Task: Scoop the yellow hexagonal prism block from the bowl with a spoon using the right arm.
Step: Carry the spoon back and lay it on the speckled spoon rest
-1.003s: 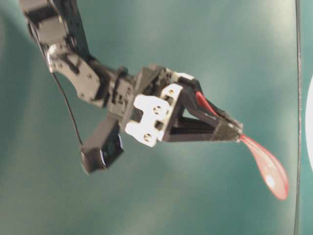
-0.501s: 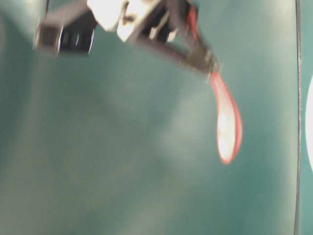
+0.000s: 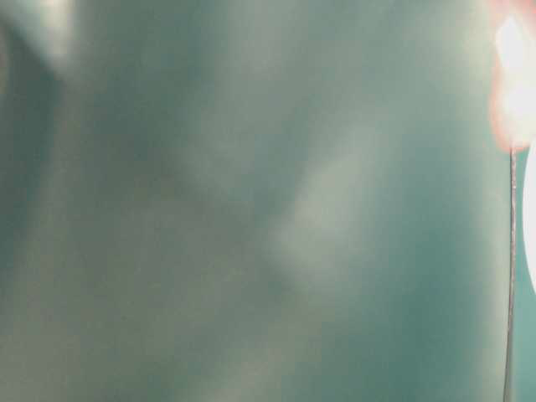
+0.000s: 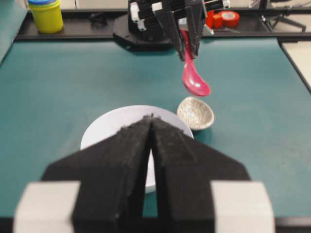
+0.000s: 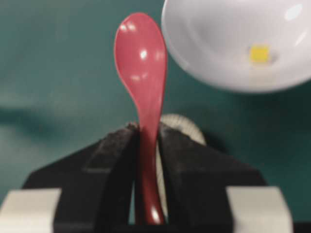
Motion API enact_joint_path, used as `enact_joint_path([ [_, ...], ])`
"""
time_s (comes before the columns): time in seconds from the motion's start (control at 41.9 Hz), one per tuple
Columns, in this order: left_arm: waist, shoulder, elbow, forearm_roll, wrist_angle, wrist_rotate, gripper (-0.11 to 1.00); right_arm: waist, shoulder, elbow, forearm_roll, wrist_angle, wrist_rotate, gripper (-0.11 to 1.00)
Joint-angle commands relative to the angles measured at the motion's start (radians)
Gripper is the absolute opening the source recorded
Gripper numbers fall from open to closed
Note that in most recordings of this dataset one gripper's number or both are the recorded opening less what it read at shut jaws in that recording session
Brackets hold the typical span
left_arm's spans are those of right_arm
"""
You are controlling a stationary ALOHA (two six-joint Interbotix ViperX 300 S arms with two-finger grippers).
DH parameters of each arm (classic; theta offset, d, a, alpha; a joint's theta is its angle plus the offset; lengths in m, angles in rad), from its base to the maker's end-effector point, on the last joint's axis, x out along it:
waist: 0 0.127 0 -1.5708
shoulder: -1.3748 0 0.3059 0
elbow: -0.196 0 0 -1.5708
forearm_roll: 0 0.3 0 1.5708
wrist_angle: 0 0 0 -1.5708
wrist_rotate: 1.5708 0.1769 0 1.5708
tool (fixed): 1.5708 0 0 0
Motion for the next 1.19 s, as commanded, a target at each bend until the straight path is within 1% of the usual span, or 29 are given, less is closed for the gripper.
enact_joint_path([
  [0.0, 0.0, 0.008, -0.02, 0.003, 0.005, -0.002, 0.0, 0.029, -0.009, 0.031, 0.014, -0.054, 0.0, 0.22],
  [0.191, 0.0, 0.006, -0.02, 0.003, 0.005, -0.002, 0.0, 0.051, 0.008, 0.106, 0.038, -0.155, 0.0, 0.22],
  [0.31, 0.002, 0.008, -0.02, 0.003, 0.005, -0.002, 0.0, 0.051, 0.037, 0.147, 0.075, -0.199, 0.0, 0.21],
  [0.382, 0.0, 0.006, -0.02, 0.003, 0.005, -0.002, 0.0, 0.051, 0.055, 0.153, 0.092, -0.209, 0.0, 0.21],
  [0.597, 0.002, 0.011, -0.02, 0.003, 0.003, -0.002, 0.0, 0.06, 0.107, 0.15, 0.109, -0.206, 0.002, 0.21],
  [0.716, 0.0, 0.011, -0.02, 0.003, 0.003, -0.002, 0.0, 0.067, 0.121, 0.149, 0.13, -0.189, 0.003, 0.21],
  [0.931, 0.0, 0.011, -0.018, 0.003, 0.003, -0.002, 0.0, 0.084, 0.121, 0.147, 0.138, -0.173, 0.003, 0.2],
  [1.17, 0.0, 0.011, -0.02, 0.003, 0.0, -0.002, 0.0, 0.084, 0.121, 0.146, 0.144, -0.173, 0.005, 0.2],
])
